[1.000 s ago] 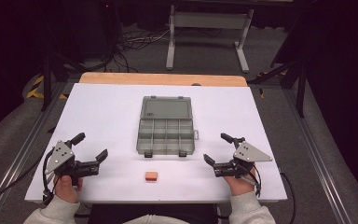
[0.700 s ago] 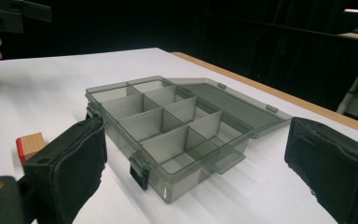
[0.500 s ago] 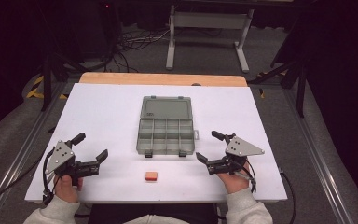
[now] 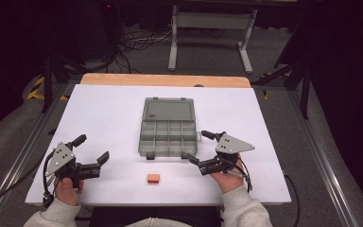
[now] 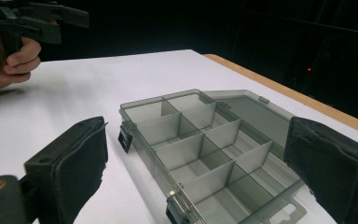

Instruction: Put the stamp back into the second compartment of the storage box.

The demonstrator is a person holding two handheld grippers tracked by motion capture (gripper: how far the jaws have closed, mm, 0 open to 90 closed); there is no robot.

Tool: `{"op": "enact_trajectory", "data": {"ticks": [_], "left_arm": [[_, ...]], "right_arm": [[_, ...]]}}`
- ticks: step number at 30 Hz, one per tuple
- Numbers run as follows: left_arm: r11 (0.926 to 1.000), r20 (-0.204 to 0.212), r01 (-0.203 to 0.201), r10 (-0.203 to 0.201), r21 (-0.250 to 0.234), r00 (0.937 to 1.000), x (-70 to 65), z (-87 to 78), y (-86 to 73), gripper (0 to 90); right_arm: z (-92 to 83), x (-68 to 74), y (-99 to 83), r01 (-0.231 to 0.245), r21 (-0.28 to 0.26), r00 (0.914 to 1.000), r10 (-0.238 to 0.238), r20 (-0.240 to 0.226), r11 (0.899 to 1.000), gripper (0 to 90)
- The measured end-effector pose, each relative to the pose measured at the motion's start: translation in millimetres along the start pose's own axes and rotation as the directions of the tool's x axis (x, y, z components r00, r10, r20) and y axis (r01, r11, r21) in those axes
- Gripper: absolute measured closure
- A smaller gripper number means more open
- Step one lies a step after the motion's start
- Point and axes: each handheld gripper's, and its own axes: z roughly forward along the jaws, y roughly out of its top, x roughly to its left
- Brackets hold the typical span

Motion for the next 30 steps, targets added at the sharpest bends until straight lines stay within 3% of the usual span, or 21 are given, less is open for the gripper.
{"op": "enact_trajectory", "data": {"ticks": [16,30], "left_arm": [[1.0,0.001,-0.001,0.001,-0.001,1.0,0.0,-0.1,0.1,0.9],[1.0,0.002,-0.002,0.002,0.003,1.0,0.1,0.3,0.1,0.9]], "right_arm": [[25.0,10.4,13.1,0.019,0.018,0.9961,-0.018,-0.086,1.0,6.7],[50.5,23.3,26.5,0.049,0.044,0.9862,-0.042,-0.16,0.998,6.8]]}}
